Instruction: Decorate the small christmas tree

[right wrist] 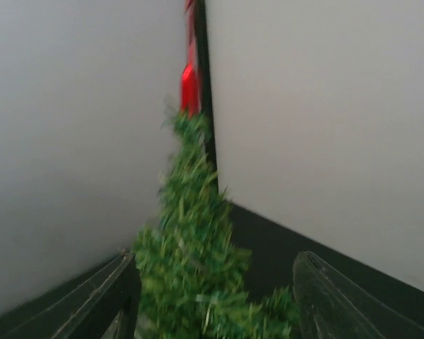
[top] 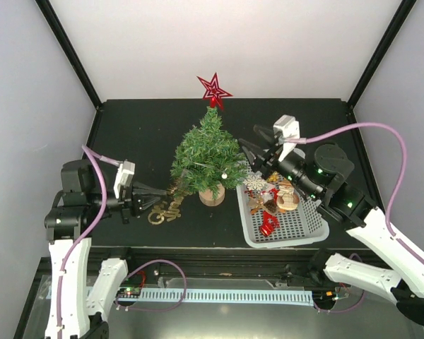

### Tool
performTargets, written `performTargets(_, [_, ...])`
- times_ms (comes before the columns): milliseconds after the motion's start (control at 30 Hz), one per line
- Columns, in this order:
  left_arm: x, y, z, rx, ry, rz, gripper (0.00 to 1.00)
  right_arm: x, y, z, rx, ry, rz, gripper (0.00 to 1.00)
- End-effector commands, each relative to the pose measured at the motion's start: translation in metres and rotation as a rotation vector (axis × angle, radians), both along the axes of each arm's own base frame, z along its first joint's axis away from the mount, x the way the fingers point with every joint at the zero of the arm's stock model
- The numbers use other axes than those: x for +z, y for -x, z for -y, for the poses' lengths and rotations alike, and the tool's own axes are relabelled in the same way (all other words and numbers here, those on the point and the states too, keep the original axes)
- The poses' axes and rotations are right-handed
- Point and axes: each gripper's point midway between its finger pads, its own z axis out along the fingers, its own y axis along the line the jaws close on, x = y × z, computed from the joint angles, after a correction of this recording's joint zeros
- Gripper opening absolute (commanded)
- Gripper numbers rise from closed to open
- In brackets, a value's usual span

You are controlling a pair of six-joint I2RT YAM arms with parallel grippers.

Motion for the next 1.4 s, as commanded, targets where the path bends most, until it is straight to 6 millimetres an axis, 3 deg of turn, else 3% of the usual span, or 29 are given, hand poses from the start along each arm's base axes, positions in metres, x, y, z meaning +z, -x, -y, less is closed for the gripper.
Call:
performTargets(0, [0.012,0.002,0.002,-0.047,0.024,-0.031,0.02,-0.052,0.029,-0.019,0.194,0.23,-0.021,0.58])
performTargets(133, [0.01,-0.002,0.005,-0.065,0.002,-0.05,0.02,-0.082,0.055,-0.034,0.288,0.368,-0.03,0.56])
performTargets(233, [0.005,-0.004,0.007,-0.063,-0.045,-0.036,0.02,-0.092,0.074,-0.051,0.398,0.406,-0.069,0.56])
performTargets(333, [-0.003,0.001,0.009,-0.077,-0.084,-0.02,0.02,-0.089,0.093,-0.066,0.521,0.375,-0.1,0.56])
performTargets(500, [-0.013,0.012,0.012,-0.101,-0.134,0.01,0.02,-0.064,0.12,-0.082,0.711,0.274,-0.106,0.57])
performTargets(800, [-0.011,0.017,0.014,-0.119,-0.132,0.018,0.02,-0.058,0.134,-0.105,0.84,0.273,-0.156,0.57])
performTargets(1367, [-0.005,0.023,0.014,-0.135,-0.117,0.032,0.02,-0.094,0.135,-0.14,0.882,0.338,-0.248,0.57])
